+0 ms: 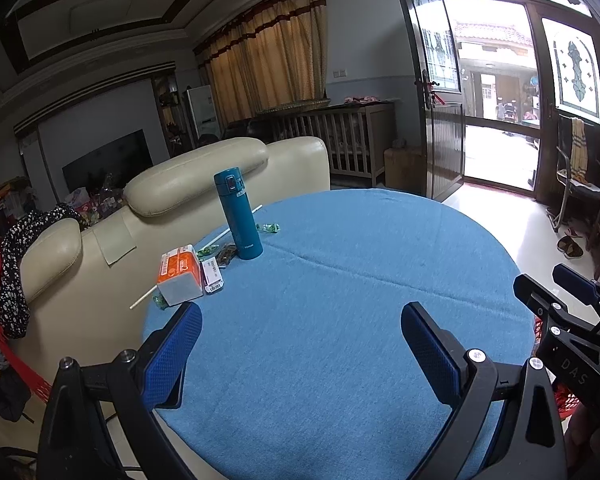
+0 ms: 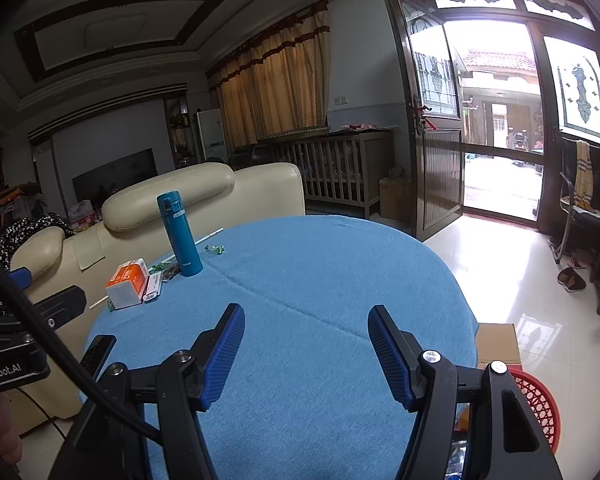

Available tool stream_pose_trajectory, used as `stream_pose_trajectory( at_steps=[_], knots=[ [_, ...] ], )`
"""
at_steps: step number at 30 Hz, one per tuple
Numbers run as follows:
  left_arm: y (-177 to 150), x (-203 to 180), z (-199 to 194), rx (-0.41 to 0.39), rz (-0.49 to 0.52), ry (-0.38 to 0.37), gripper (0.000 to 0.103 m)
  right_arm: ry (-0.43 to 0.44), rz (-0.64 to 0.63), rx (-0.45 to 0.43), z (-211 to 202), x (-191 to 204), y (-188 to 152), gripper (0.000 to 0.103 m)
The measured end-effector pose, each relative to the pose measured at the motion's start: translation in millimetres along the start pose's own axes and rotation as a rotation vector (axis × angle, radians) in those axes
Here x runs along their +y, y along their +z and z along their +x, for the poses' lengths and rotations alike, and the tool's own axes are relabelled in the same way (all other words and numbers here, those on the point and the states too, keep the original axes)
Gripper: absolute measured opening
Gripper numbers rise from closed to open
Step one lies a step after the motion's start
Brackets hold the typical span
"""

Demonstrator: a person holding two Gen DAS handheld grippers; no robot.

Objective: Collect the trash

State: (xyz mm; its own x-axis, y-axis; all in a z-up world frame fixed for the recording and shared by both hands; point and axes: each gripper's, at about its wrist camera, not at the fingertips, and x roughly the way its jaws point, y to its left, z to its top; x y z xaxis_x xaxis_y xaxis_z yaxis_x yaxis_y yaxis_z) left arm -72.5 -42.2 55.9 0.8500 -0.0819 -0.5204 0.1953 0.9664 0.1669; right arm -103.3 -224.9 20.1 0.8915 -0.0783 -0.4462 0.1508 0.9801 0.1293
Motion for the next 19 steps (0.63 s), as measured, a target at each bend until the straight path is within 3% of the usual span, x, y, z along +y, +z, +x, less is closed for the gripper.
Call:
stream_pose_trajectory(
  at_steps=[19],
  knots=[
    [3, 2, 49, 0.041, -0.029, -0.02, 0.1, -0.028, -0.014, 0.099, 53, -5, -9, 0.068]
  ],
)
